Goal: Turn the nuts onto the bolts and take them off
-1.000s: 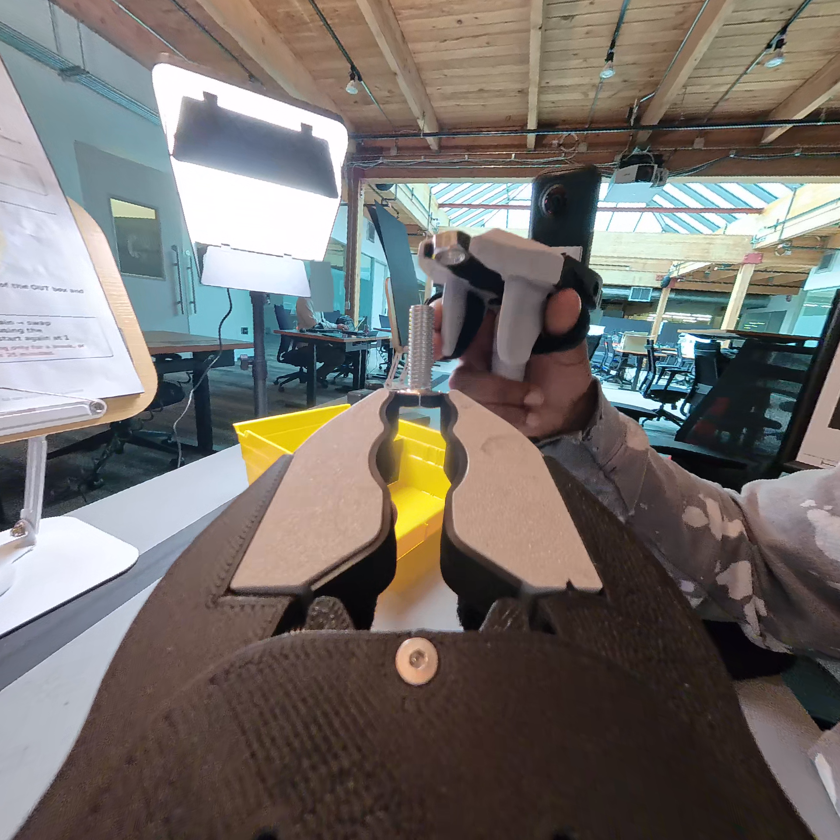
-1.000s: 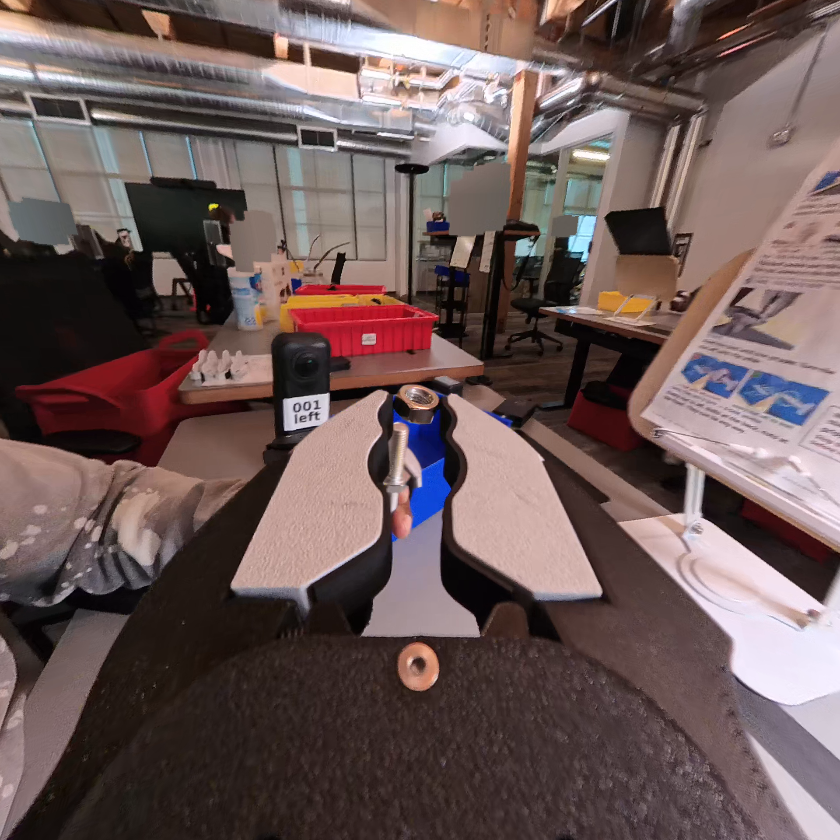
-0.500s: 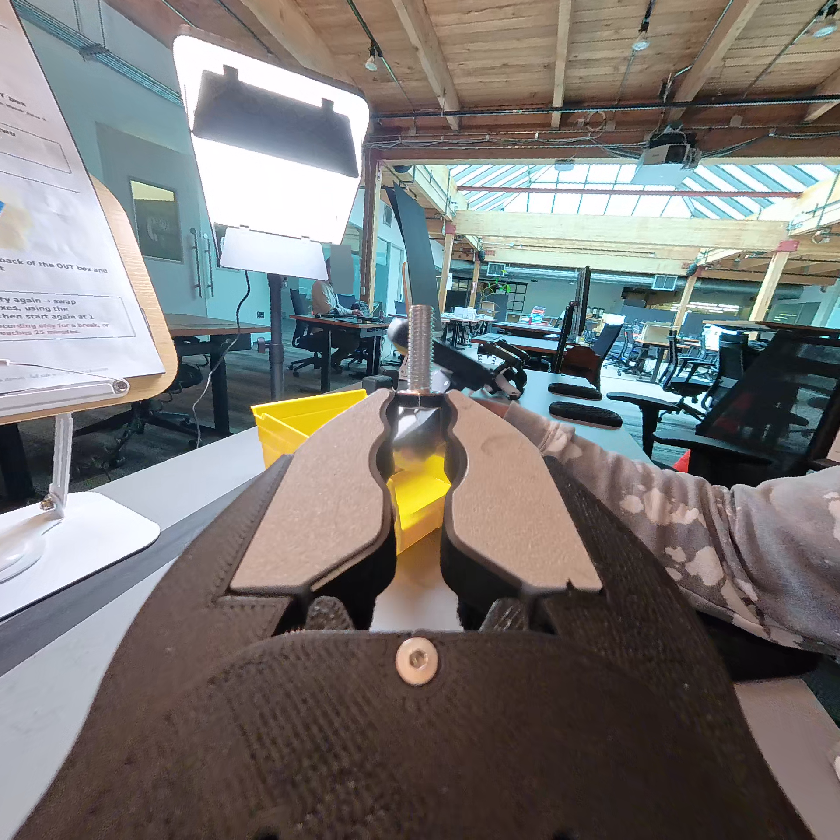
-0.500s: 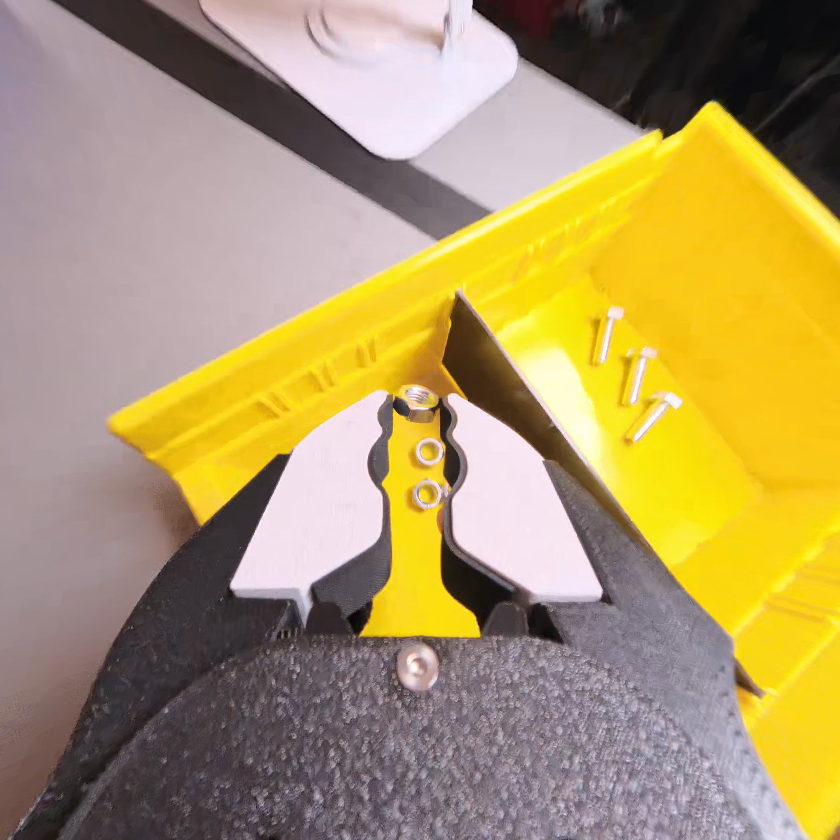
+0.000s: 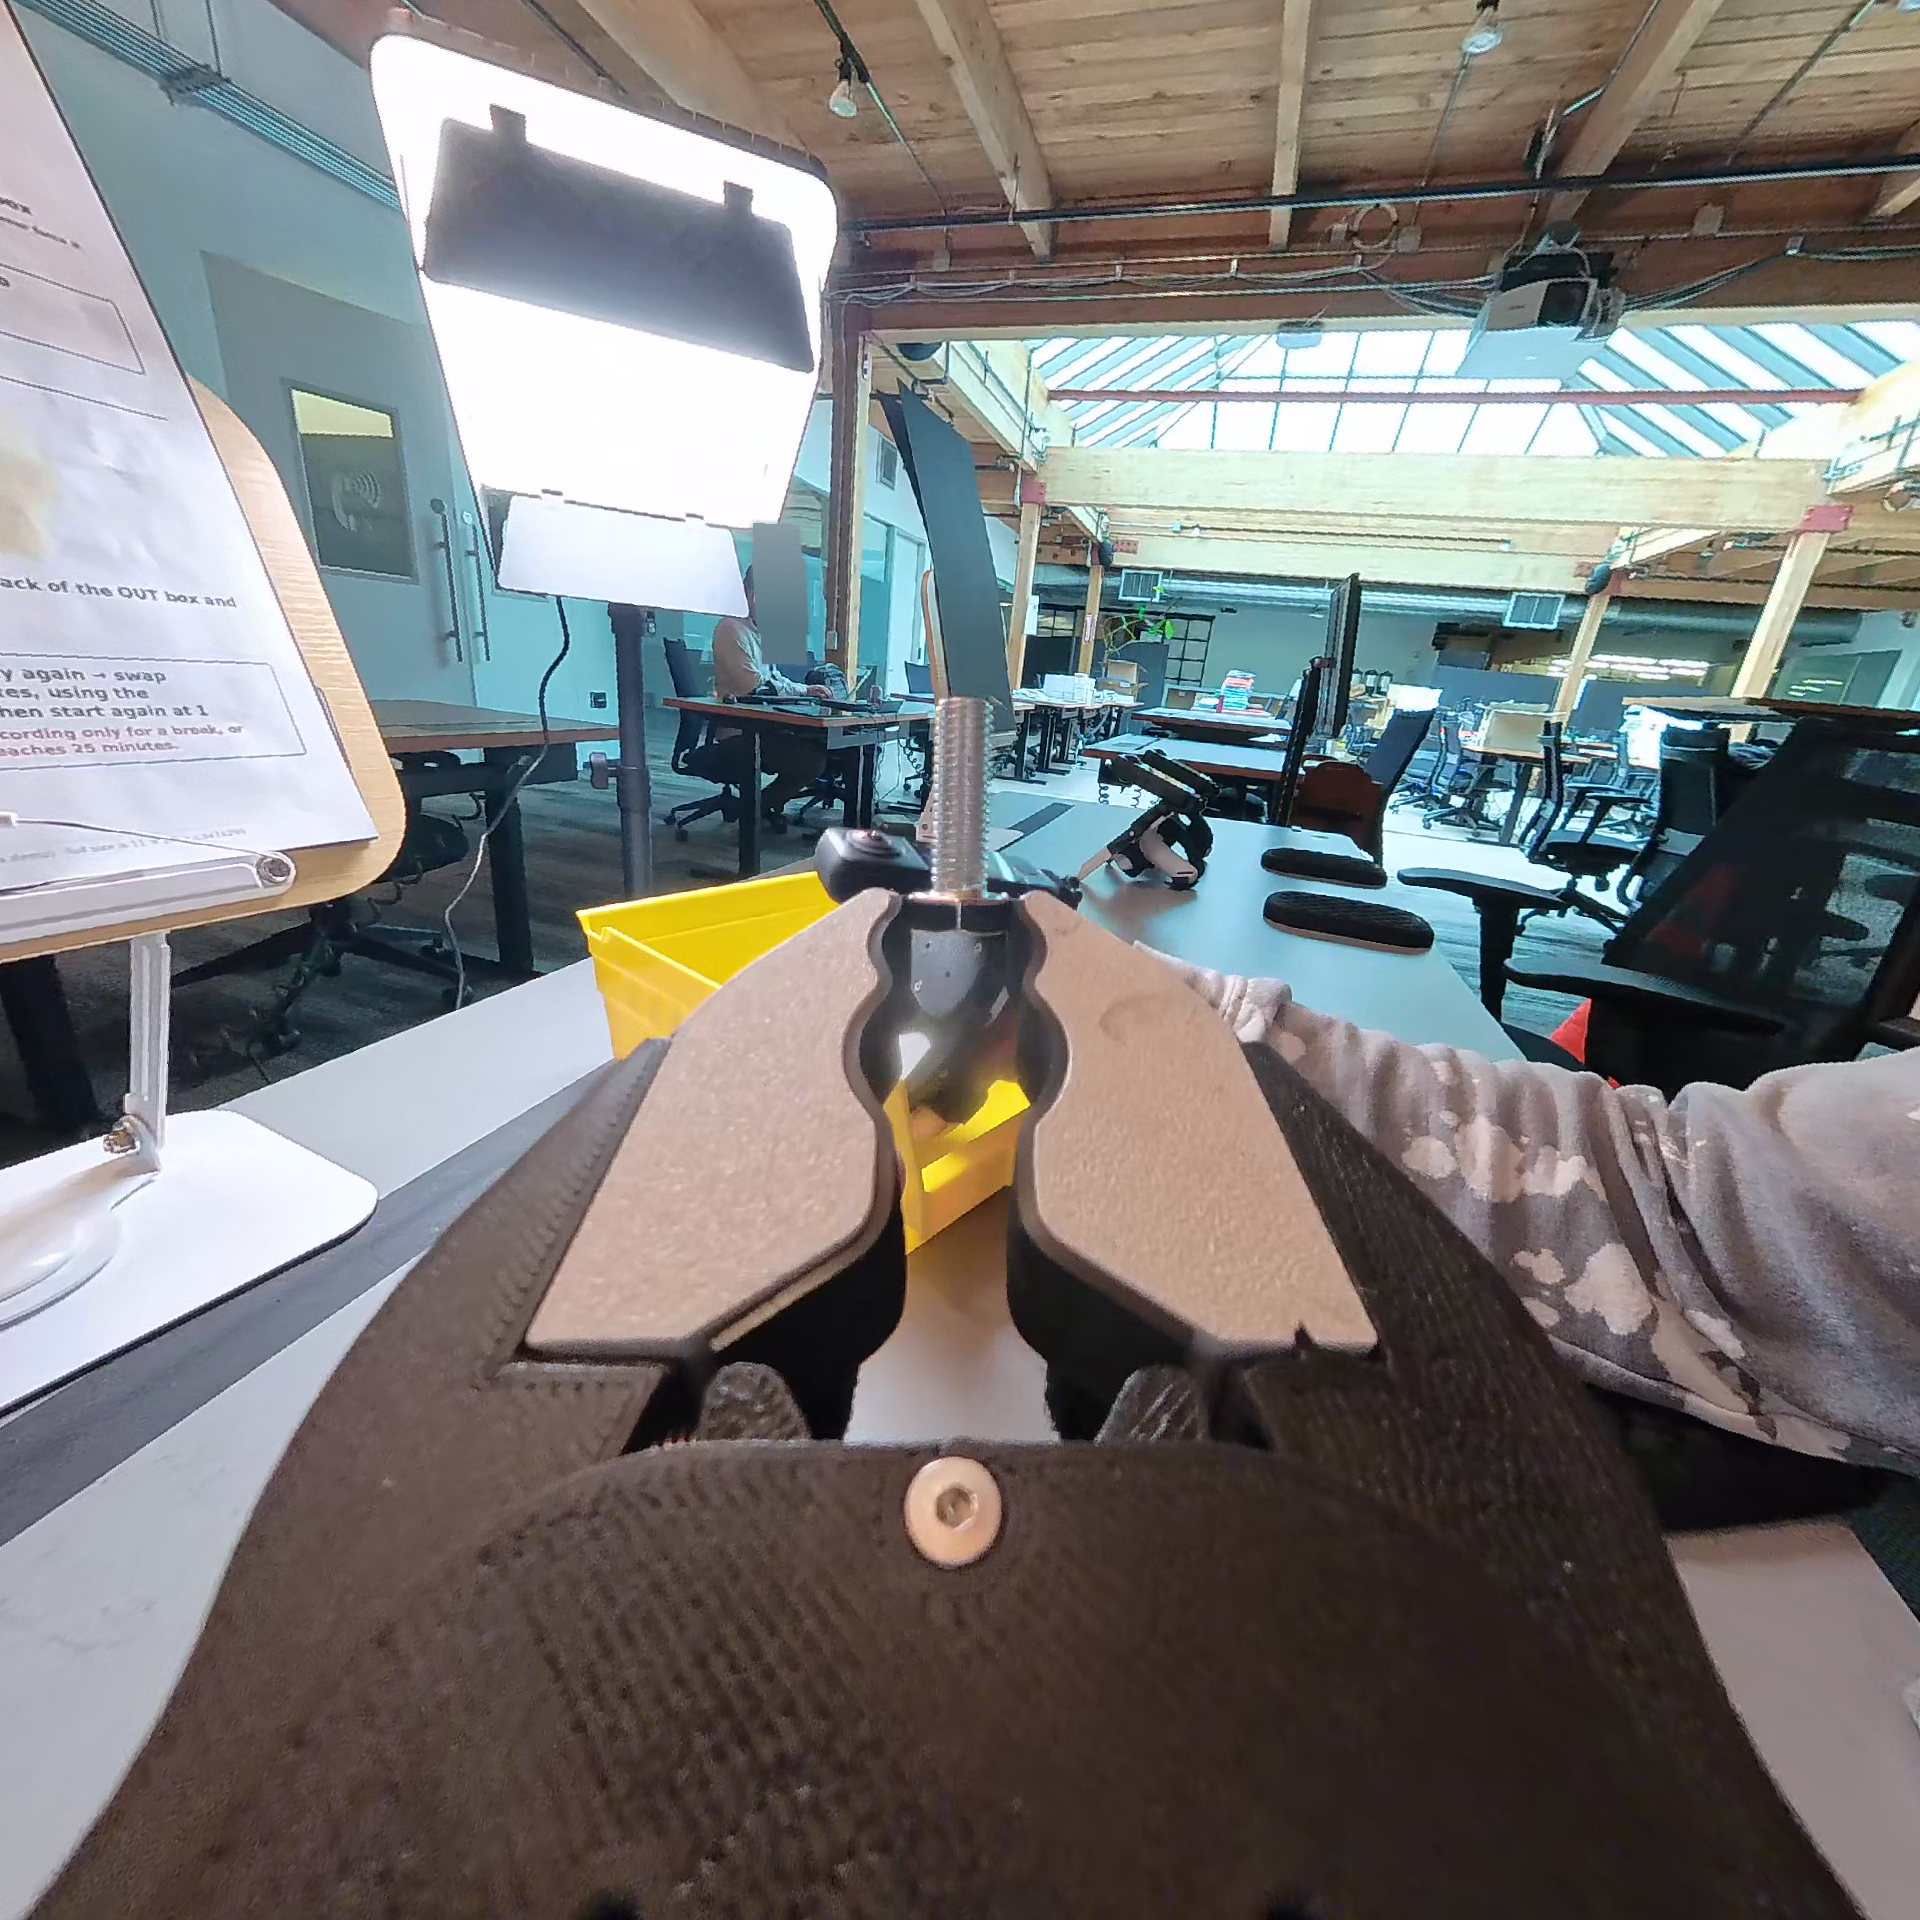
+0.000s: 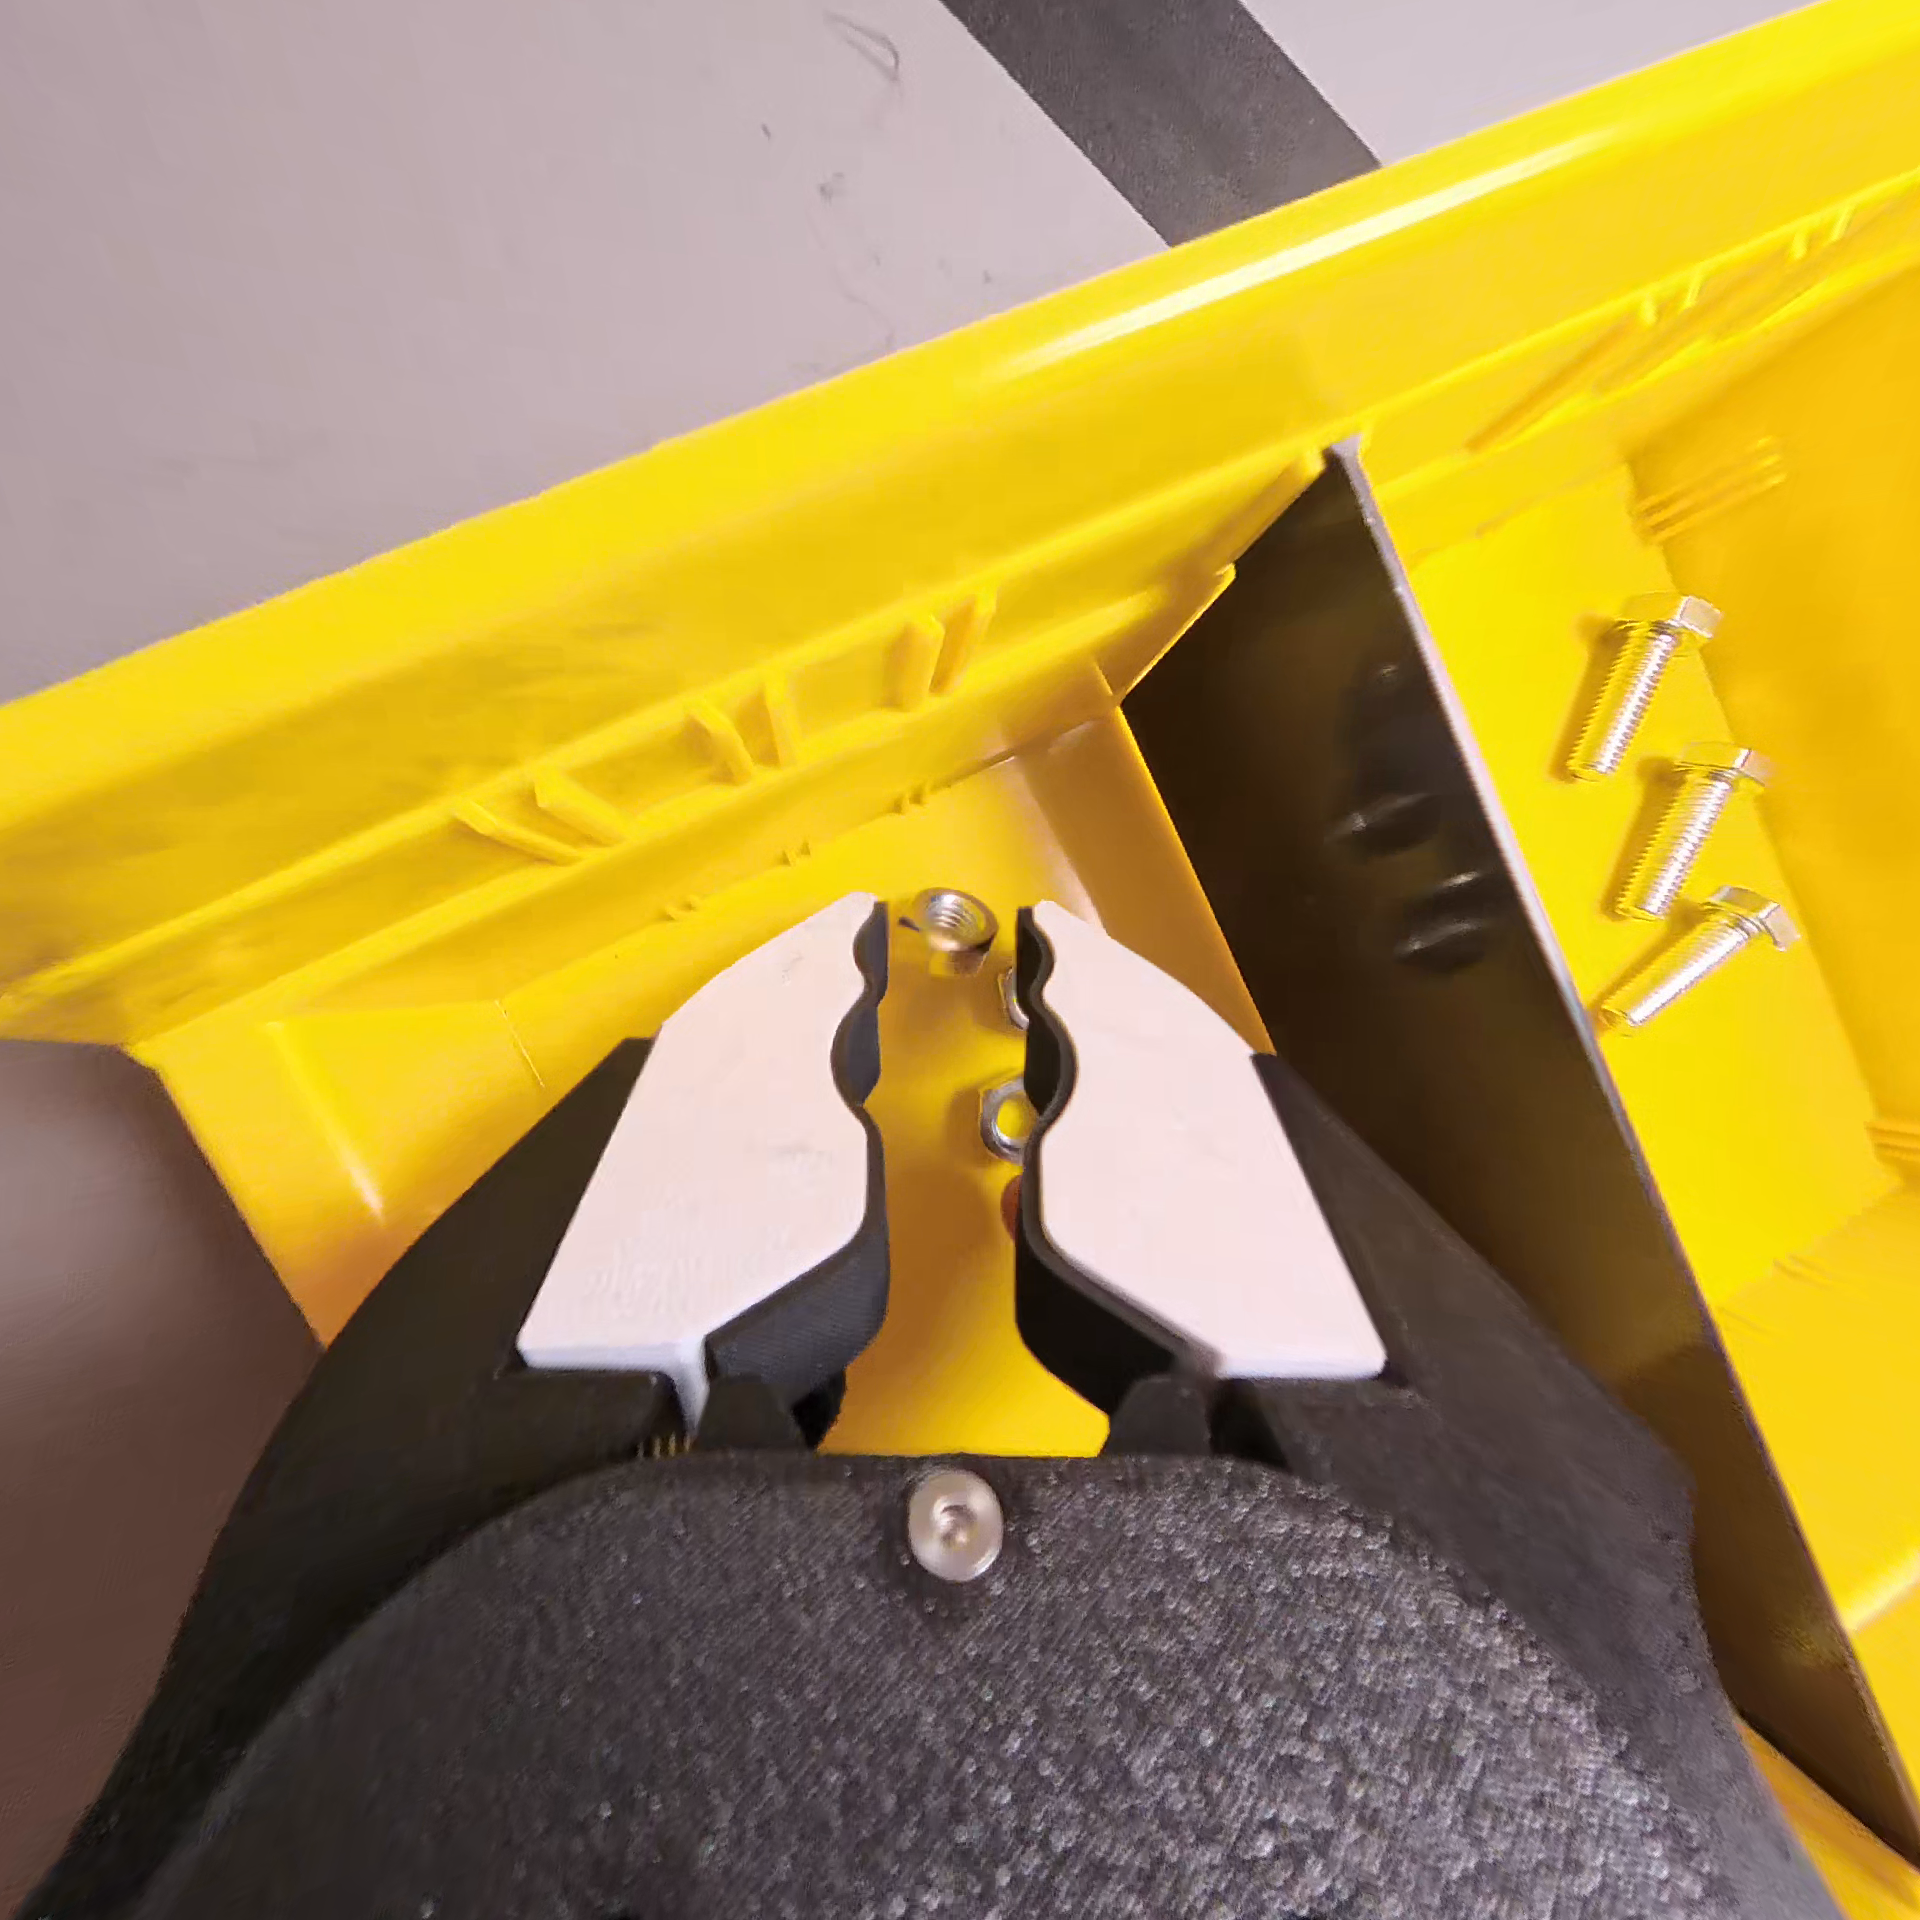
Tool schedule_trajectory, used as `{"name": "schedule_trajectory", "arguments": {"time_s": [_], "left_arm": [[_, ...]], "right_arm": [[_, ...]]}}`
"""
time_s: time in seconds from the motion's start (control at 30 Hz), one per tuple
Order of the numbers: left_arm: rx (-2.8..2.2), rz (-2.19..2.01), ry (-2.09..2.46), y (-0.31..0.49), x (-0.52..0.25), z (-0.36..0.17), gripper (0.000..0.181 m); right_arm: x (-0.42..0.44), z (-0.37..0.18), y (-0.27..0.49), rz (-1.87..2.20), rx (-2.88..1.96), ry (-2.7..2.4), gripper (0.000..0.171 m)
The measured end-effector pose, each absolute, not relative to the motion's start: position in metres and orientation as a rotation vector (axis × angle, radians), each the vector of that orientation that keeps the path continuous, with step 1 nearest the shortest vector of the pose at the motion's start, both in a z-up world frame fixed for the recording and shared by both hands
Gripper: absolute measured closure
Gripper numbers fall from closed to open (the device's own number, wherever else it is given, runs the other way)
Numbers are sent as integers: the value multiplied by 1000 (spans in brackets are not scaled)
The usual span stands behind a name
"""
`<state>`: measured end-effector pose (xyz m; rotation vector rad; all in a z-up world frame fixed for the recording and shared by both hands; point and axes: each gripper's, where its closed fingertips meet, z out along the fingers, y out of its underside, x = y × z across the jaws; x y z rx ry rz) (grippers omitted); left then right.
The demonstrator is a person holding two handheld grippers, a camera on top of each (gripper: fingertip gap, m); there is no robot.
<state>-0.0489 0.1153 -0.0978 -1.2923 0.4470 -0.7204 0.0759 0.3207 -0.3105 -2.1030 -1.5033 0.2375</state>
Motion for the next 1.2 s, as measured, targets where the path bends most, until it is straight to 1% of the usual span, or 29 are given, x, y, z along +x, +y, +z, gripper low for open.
{"name": "schedule_trajectory", "arguments": {"time_s": [0.07,0.17,0.3,0.43,0.53,0.63,0.7,0.73,0.77,0.8,0.97,1.2], "left_arm": [[-1304,-714,450,116,-49,-100,164],[-1333,-706,453,119,-49,-104,163],[-1442,-709,476,126,-45,-120,163],[-1563,-687,554,131,-35,-144,163],[-1634,-664,623,131,-26,-161,163],[-1683,-636,697,129,-18,-173,163],[-1701,-625,737,127,-15,-178,163],[-1703,-622,749,126,-14,-178,163],[-1704,-622,760,125,-13,-179,163],[-1711,-615,773,125,-14,-179,163],[-1677,-644,801,121,-16,-174,163],[-1652,-696,830,114,-19,-167,163]], "right_arm": [[74,-301,321,280,-2094,-1466,142],[74,-274,326,344,-2033,-1380,141],[62,-218,317,499,-1841,-1300,143],[26,-151,256,775,-1533,-1394,146],[2,-127,182,1017,-1317,-1604,145],[-11,-131,136,1090,-1220,-1784,142],[-19,-143,123,1050,-1210,-1868,143],[-21,-151,123,1010,-1224,-1899,147],[-22,-158,123,975,-1233,-1925,156],[-22,-160,123,975,-1229,-1932,157],[-19,-160,120,1078,-1204,-1935,159],[-15,-171,120,1011,-1217,-2002,161]]}}
